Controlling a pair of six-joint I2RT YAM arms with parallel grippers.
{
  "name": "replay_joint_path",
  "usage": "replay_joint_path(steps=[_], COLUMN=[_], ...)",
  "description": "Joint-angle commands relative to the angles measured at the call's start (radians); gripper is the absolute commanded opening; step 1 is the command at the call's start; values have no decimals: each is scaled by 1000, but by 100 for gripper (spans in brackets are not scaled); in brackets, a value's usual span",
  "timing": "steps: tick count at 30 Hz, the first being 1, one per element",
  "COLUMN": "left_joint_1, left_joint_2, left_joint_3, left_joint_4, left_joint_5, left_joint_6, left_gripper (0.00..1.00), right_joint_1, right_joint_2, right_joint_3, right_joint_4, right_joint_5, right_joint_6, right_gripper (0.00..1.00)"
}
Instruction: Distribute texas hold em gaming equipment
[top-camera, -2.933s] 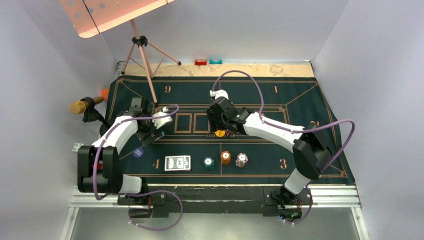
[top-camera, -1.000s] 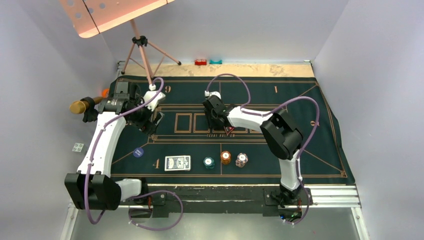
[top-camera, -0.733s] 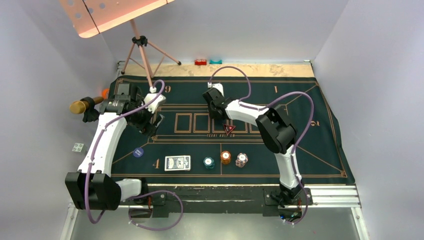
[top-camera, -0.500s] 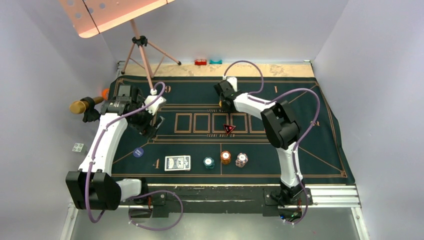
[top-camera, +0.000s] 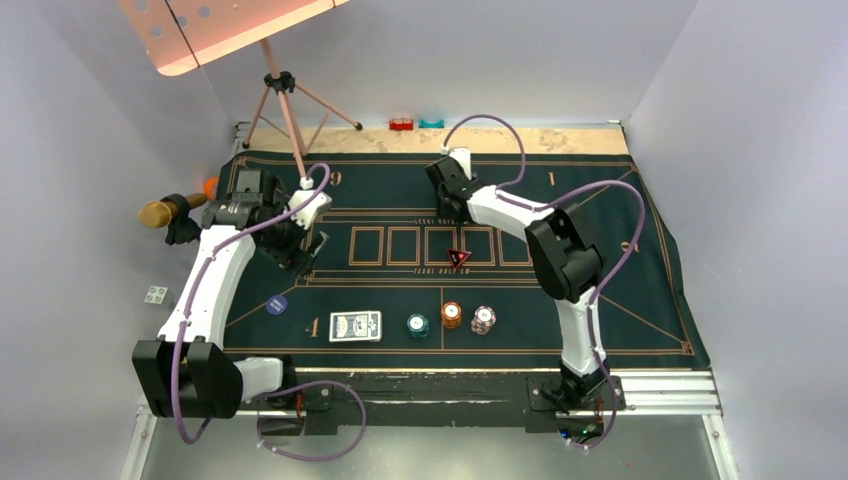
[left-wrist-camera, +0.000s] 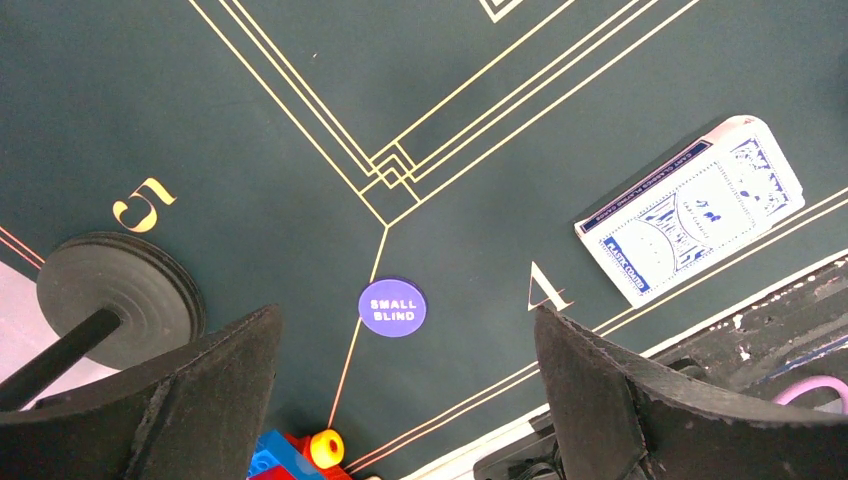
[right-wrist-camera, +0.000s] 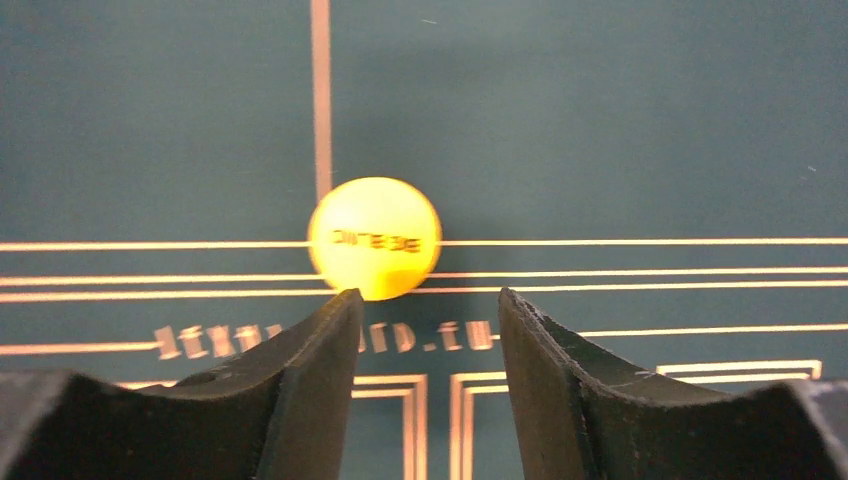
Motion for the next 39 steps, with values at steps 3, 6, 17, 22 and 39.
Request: replay_joint_path(steps=[3, 6, 17, 22, 39], left_joint_1=[8, 8, 8, 8, 7], left_joint_2=[-12, -25, -20, -21, -4], left_joint_3=[9, 7, 40, 42, 34], left_joint_4=[16, 13, -41, -48, -25], left_joint_5=[14, 15, 65, 65, 49], left_joint_6=[6, 11, 26, 38, 35], left_gripper=[100, 100, 100, 100, 100], right_joint_1=[34, 33, 33, 33, -80], right_joint_2=[-31, 10, 127, 116, 81], right_joint_3=[72, 110, 198, 153, 141], right_joint_4=[64, 45, -42, -29, -4], right_joint_5=[-40, -25, 37, 24, 26], right_joint_6=[-50, -51, -63, -54, -68], right_gripper=[58, 58, 67, 69, 64])
